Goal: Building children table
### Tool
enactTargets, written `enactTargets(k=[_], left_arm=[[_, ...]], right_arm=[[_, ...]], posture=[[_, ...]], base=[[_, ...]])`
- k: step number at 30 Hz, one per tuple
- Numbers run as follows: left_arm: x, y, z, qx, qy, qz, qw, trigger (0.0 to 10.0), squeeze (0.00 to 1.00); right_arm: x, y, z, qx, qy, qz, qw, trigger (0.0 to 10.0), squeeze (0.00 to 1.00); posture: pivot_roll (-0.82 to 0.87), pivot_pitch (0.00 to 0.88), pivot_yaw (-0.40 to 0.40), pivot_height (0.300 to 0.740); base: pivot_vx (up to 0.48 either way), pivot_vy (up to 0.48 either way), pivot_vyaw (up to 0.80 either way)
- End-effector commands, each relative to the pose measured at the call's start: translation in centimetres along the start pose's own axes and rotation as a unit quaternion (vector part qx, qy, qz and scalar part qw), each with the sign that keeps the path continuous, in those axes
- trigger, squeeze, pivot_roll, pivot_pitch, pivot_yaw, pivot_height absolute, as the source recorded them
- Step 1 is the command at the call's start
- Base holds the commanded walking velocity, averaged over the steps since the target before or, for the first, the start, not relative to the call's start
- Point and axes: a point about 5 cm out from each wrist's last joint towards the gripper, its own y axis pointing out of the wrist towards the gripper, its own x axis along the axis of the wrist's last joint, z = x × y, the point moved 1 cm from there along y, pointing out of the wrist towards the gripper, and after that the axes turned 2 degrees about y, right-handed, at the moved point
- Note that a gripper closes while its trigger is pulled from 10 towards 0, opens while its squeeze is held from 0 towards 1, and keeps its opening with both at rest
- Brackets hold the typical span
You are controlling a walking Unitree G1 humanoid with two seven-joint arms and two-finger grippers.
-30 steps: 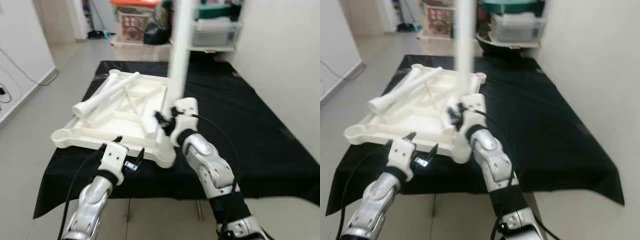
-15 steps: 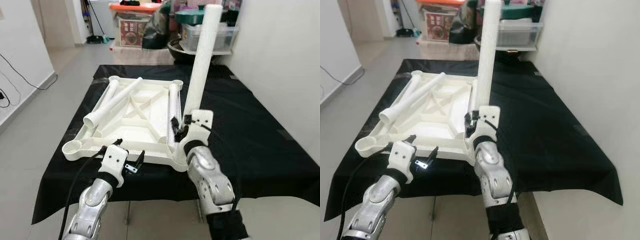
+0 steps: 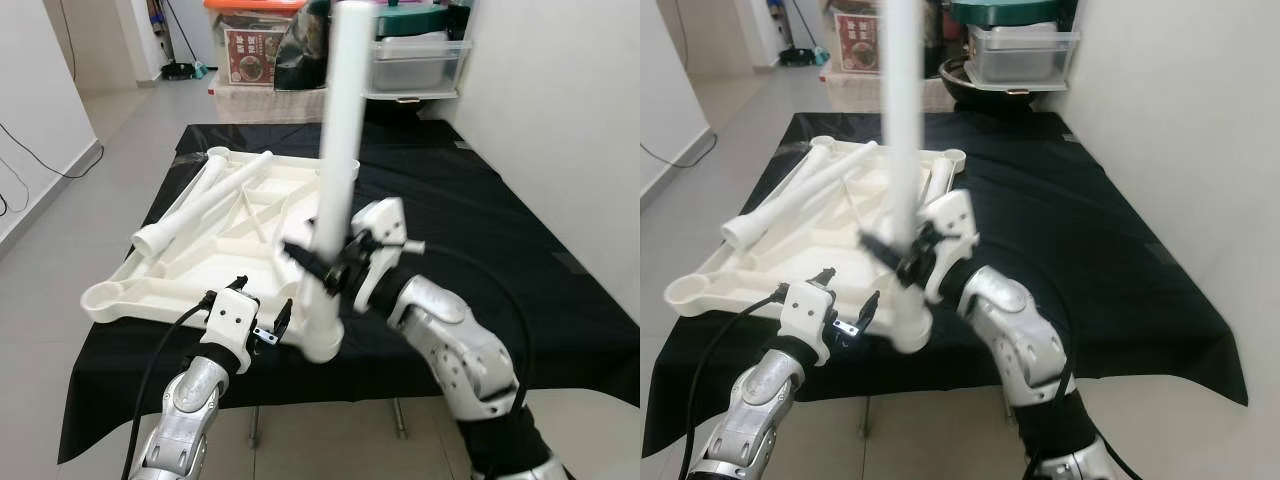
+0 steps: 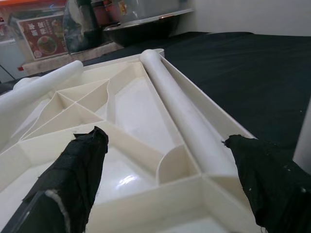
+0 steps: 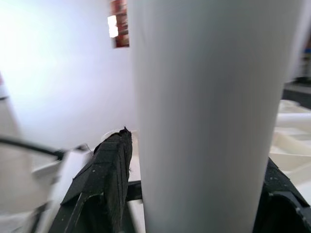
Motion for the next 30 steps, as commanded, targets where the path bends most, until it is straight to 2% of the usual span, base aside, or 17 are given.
enactTargets(k=[1, 2, 3, 6, 8, 9, 11, 15, 16, 19, 20, 22, 23, 26, 27, 28, 30], left_arm=[[-0.2, -0.3, 0.1, 0.002, -0.001, 0.001, 1.0, 10.0, 0.0], [-0.2, -0.3, 0.1, 0.002, -0.001, 0.001, 1.0, 10.0, 0.0], [-0.2, -0.5, 0.3, 0.005, 0.0, 0.002, 1.0, 10.0, 0.0], [-0.4, -0.8, 0.6, 0.011, 0.001, 0.004, 1.0, 10.0, 0.0], [-0.5, -1.0, 0.7, 0.012, 0.001, 0.006, 1.0, 10.0, 0.0], [-0.5, -1.0, 0.7, 0.012, 0.001, 0.006, 1.0, 10.0, 0.0], [-0.5, -1.1, 0.7, 0.012, 0.002, 0.006, 1.0, 10.0, 0.0], [-0.5, -1.1, 0.6, 0.01, 0.002, 0.006, 1.0, 10.0, 0.0], [-0.5, -1.1, 0.5, 0.008, 0.002, 0.007, 1.0, 10.0, 0.0], [-0.5, -1.0, 0.4, 0.004, 0.001, 0.007, 1.0, 10.0, 0.0], [-0.4, -1.1, 0.1, -0.007, -0.002, 0.005, 1.0, 10.0, 0.0], [-0.4, -1.1, -0.1, -0.015, -0.004, 0.003, 1.0, 10.0, 0.0], [-0.3, -1.3, -0.5, -0.03, -0.008, 0.002, 1.0, 10.0, 0.0], [-0.4, -1.6, -1.2, -0.051, -0.013, 0.002, 0.999, 10.0, 0.0], [-0.4, -2.0, -1.7, -0.069, -0.017, 0.0, 0.997, 10.0, 0.0], [-0.3, -2.3, -2.3, -0.093, -0.019, -0.002, 0.996, 10.0, 0.0], [-0.3, -2.5, -2.7, -0.109, -0.021, -0.003, 0.994, 10.0, 0.0]], right_arm=[[-1.5, 0.3, 0.3, 0.01, -0.007, 0.03, 0.999, 5.9, 0.0], [-1.5, 0.3, 0.3, 0.01, -0.007, 0.03, 0.999, 5.9, 0.0], [-2.3, 0.6, -0.8, -0.037, -0.01, 0.046, 0.998, 0.0, 0.0], [-3.5, 0.5, -4.2, -0.182, -0.003, 0.078, 0.98, 0.0, 0.0], [-4.4, -1.7, -8.5, -0.38, 0.012, 0.096, 0.92, 0.0, 0.0], [-4.4, -1.7, -8.5, -0.38, 0.012, 0.096, 0.92, 0.0, 0.0], [-4.6, -4.6, -10.6, -0.501, 0.026, 0.088, 0.86, 0.0, 0.0], [-4.7, -6.1, -10.8, -0.543, 0.034, 0.081, 0.835, 0.0, 0.0], [-4.8, -6.2, -10.6, -0.548, 0.04, 0.081, 0.831, 10.0, 0.0], [-4.5, -5.2, -9.7, -0.52, 0.042, 0.069, 0.851, 10.0, 0.0], [-3.8, -4.0, -8.7, -0.477, 0.04, 0.044, 0.877, 10.0, 0.0], [-3.3, -3.1, -8.0, -0.449, 0.036, 0.025, 0.892, 10.0, 0.0], [-2.7, -2.3, -7.5, -0.424, 0.032, 0.008, 0.905, 10.0, 1.0], [-2.1, -1.4, -7.2, -0.403, 0.032, -0.006, 0.915, 10.0, 1.0], [-1.6, -0.9, -7.0, -0.374, 0.035, -0.01, 0.927, 10.0, 0.14], [-1.2, -0.4, -6.7, -0.337, 0.041, -0.017, 0.941, 10.0, 0.0], [-0.9, -0.1, -6.4, -0.311, 0.046, -0.022, 0.949, 10.0, 0.0]], posture=[[0.05, 0.0, -0.06, 0.74], [0.05, 0.0, -0.06, 0.74], [0.05, 0.0, -0.06, 0.74], [0.05, 0.0, -0.06, 0.74], [0.05, 0.0, -0.06, 0.74], [0.05, 0.0, -0.06, 0.74], [0.05, 0.0, -0.053, 0.74], [0.04, 0.0, -0.045, 0.74], [0.03, 0.0, -0.044, 0.74], [0.03, 0.0, -0.042, 0.74], [0.03, 0.0, -0.042, 0.74], [0.03, 0.0, -0.043, 0.74], [0.04, 0.0, -0.047, 0.74], [0.04, 0.0, -0.047, 0.74], [0.04, 0.0, -0.048, 0.74], [0.04, 0.0, -0.049, 0.74], [0.04, 0.0, -0.049, 0.74]], base=[[0.0, 0.0, 0.0], [0.0, 0.0, 0.0], [0.0, 0.0, 0.0], [0.0, 0.0, 0.0], [0.0, 0.0, 0.0], [0.0, 0.0, 0.0], [0.0, 0.0, 0.0], [0.0, 0.0, 0.0], [0.0, 0.0, 0.0], [0.0, 0.0, 0.0], [0.0, 0.0, 0.0], [0.0, 0.0, 0.0], [0.0, 0.0, 0.0], [0.0, 0.0, 0.0], [0.0, 0.0, 0.0], [0.0, 0.0, 0.0], [0.0, 0.0, 0.0]])
